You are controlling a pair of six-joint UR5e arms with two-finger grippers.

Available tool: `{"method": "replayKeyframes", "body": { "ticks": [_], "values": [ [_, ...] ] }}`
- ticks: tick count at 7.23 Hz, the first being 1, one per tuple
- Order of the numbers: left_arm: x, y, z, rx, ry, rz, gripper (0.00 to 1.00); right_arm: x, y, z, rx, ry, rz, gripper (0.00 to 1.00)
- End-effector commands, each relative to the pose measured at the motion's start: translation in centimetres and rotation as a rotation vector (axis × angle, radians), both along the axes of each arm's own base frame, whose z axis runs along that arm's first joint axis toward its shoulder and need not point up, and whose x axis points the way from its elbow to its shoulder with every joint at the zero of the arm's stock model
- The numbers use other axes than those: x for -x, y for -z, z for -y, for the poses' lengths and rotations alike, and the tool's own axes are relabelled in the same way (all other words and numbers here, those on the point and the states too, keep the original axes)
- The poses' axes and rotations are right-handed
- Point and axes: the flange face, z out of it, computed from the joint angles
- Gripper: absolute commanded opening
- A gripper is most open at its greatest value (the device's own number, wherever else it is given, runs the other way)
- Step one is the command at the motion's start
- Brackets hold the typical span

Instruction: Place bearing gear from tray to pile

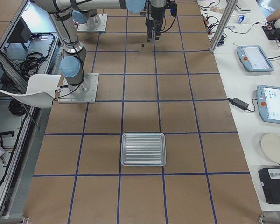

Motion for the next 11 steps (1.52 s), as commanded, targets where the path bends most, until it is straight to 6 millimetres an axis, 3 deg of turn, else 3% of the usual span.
{"method": "replayKeyframes", "body": {
  "ticks": [1,3,4,5,6,9,10,11],
  "values": [
    [0.1,2.5,-2.2,-0.022,-0.037,0.007,1.0,-0.1,2.0,0.0,-0.039,-0.013,-0.005,1.0],
    [0.0,2.9,-2.4,-0.026,-0.034,0.005,0.97,-0.1,2.0,0.3,-0.022,-0.016,-0.005,1.0],
    [0.1,3.0,-2.4,-0.028,-0.039,0.006,0.86,0.0,1.9,1.2,0.029,-0.013,-0.012,1.0],
    [0.1,3.0,-2.5,-0.03,-0.037,0.005,0.71,0.0,3.9,1.7,0.005,-0.01,-0.012,1.0],
    [0.1,3.0,-2.5,-0.03,-0.037,0.005,0.71,0.9,2.6,1.5,0.049,0.0,-0.017,1.0],
    [0.3,3.5,-2.7,-0.043,-0.034,0.009,0.71,0.7,1.9,-0.7,0.044,-0.024,-0.063,1.0],
    [0.3,3.5,-2.7,-0.043,-0.034,0.009,0.71,0.8,5.2,-1.8,-0.025,-0.084,-0.114,1.0],
    [0.4,3.6,-2.7,-0.045,-0.034,0.01,0.7,-0.7,6.2,-4.4,-0.032,-0.119,-0.11,1.0]
  ]
}}
